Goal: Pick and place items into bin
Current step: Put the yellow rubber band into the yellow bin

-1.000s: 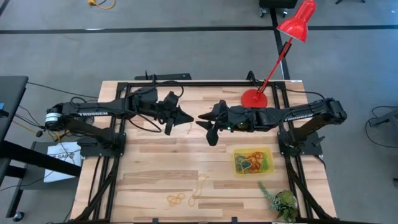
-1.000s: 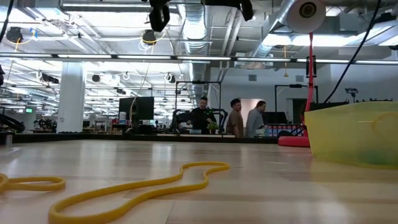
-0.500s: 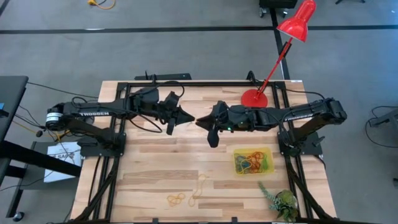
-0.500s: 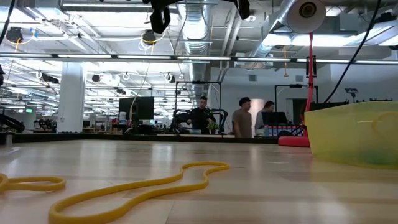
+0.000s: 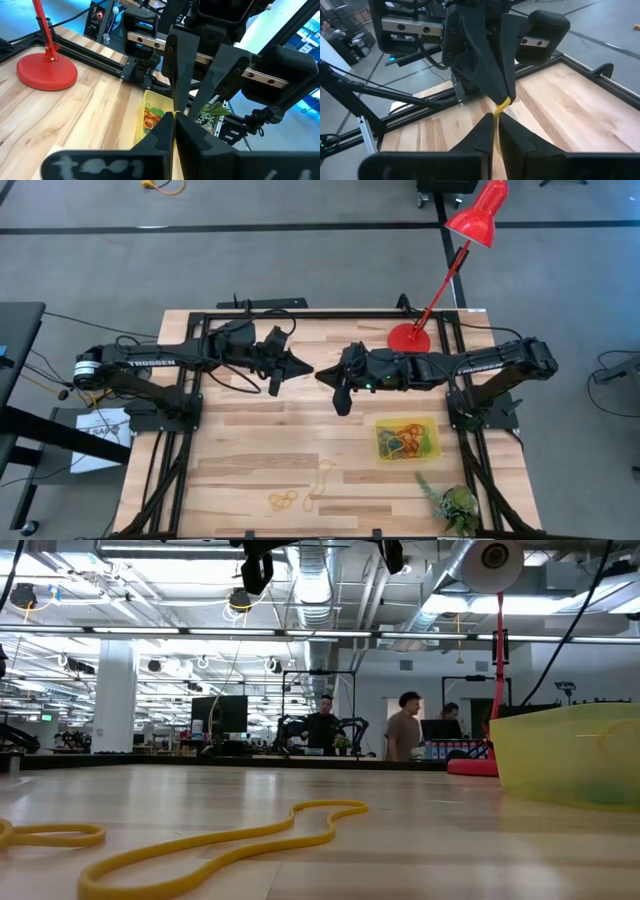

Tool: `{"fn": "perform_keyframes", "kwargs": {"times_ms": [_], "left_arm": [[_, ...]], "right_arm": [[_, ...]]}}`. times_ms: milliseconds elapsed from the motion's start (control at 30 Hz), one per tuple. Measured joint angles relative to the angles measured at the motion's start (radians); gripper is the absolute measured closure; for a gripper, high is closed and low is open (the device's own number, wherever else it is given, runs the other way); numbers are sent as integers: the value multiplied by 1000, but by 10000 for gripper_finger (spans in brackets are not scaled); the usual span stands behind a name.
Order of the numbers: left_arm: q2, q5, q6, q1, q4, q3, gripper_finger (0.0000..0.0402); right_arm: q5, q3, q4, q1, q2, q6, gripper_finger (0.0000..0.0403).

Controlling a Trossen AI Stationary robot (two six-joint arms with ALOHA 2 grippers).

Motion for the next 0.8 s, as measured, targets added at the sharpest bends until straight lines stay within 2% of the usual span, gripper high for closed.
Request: {"fn": "perform_keyframes", "kwargs": {"times_ms": [467, 633, 800], "left_arm": [[0, 4, 0, 0, 1, 0, 401], [0, 6, 1, 0, 44, 0, 401], [0, 2, 20, 0, 49, 0, 401]], "right_arm": [[25, 0, -17, -14, 0, 1, 316], [12, 0, -23, -21, 0, 1, 322], [3, 0, -26, -21, 0, -7, 354]]}}
